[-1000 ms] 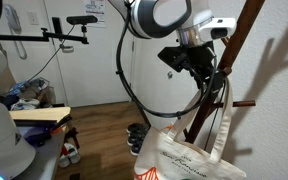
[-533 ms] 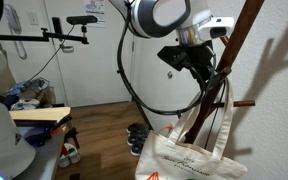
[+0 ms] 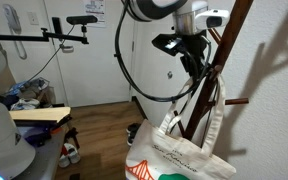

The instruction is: Take the bag and hang it on the left of the stand

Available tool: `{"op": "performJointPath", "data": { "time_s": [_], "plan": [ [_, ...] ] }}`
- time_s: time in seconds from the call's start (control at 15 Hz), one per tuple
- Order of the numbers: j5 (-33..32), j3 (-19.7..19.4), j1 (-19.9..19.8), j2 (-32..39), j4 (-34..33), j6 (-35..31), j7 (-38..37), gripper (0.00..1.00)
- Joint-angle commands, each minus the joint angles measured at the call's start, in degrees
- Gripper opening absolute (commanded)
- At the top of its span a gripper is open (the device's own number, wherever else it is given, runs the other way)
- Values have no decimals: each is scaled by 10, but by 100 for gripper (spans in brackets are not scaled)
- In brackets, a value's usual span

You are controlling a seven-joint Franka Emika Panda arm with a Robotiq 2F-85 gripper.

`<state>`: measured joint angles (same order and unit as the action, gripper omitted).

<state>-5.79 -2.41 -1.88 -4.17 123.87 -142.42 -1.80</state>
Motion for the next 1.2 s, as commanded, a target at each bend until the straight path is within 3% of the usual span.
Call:
{"op": "performJointPath", "data": {
  "time_s": [0.0, 0.4, 1.13],
  "plan": [
    [14, 8, 5, -55, 6, 69, 11, 3],
    [-29, 13, -7, -112, 14, 122, -21, 3],
    [-41, 12, -45, -228, 88, 106, -56, 3]
  ]
}}
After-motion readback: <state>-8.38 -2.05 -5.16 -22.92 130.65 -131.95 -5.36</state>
